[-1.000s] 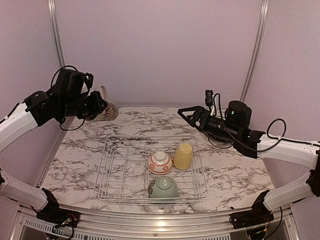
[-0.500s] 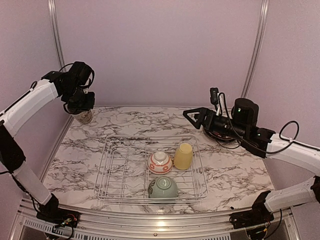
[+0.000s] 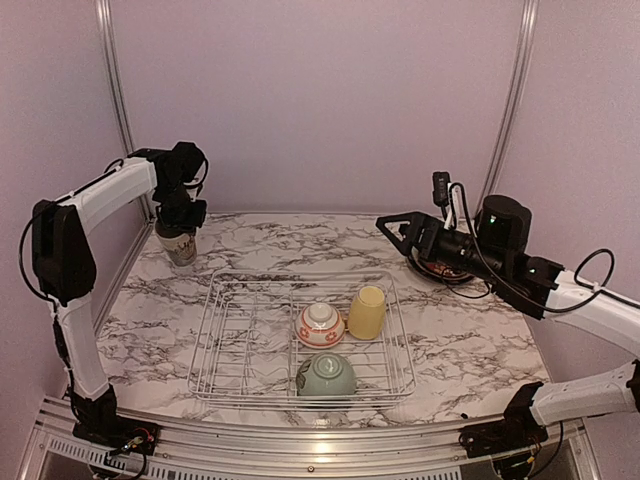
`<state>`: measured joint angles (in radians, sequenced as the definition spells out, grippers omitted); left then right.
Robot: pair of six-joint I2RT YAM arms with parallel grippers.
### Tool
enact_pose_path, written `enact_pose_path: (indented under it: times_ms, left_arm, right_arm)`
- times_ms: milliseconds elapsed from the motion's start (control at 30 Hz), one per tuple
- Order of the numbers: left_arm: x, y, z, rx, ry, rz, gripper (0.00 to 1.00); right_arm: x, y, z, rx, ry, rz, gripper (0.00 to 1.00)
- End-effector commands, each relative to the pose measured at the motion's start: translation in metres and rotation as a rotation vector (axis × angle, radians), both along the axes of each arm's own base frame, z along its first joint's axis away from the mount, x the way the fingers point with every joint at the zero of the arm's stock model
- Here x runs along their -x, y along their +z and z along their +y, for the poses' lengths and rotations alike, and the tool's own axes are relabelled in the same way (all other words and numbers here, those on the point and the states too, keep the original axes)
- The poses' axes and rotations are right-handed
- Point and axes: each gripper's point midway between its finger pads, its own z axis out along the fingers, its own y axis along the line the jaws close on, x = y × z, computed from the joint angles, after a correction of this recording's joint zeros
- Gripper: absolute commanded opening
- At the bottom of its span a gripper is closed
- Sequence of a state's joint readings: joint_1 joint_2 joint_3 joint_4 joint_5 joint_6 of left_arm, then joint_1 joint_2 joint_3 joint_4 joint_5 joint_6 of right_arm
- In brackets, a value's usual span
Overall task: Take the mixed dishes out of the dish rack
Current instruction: Place the plate at the corner of the board.
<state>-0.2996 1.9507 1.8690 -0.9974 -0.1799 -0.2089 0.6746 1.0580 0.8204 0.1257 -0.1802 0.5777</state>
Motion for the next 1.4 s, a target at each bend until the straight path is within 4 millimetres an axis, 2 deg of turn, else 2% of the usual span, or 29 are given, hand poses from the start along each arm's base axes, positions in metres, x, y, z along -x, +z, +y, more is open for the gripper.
enact_pose_path:
  times_ms: [0,133,233,433,633,700,833,1067,1233,1367]
  left_arm:
    - [-0.021,0.005,0.011,0.017,0.006,-0.035,0.00]
    - [-0.027,-0.025,0.018,0.044,0.005,0.037,0.00]
    - [-0.029,-0.040,0.023,0.046,0.013,0.071,0.00]
    - [-0.031,-0.047,0.025,0.061,0.014,0.082,0.02]
    - [-0.032,-0.033,0.030,0.038,0.023,0.049,0.35]
    - [-0.032,-0.027,0.031,0.036,0.024,0.037,0.42]
    - [-0.033,-0.007,0.035,0.026,0.044,-0.007,0.52]
    - [-0.023,0.058,0.034,0.079,0.053,-0.144,0.63]
    - [-0.002,0.111,0.023,0.181,0.025,-0.287,0.76]
    - [0.030,0.145,0.003,0.346,-0.035,-0.431,0.90]
  right_arm:
    - [-0.002,-0.001,-0.006,0.020,-0.027,0.002,0.98]
    - [-0.001,-0.001,-0.007,0.016,-0.027,0.003,0.99]
    - [-0.001,-0.001,-0.007,0.012,-0.026,0.001,0.99]
    - [-0.001,-0.005,-0.005,0.018,-0.022,0.010,0.99]
    - [-0.005,-0.012,-0.001,0.025,-0.013,0.027,0.99]
    - [-0.006,-0.016,0.002,0.030,-0.004,0.035,0.98]
    - [-0.009,-0.026,0.005,0.065,-0.001,0.048,0.98]
    - [-0.022,-0.060,0.000,0.269,-0.042,0.128,0.98]
    - [-0.026,-0.075,-0.005,0.349,-0.059,0.174,0.99]
    - [-0.029,-0.082,-0.012,0.394,-0.080,0.205,0.98]
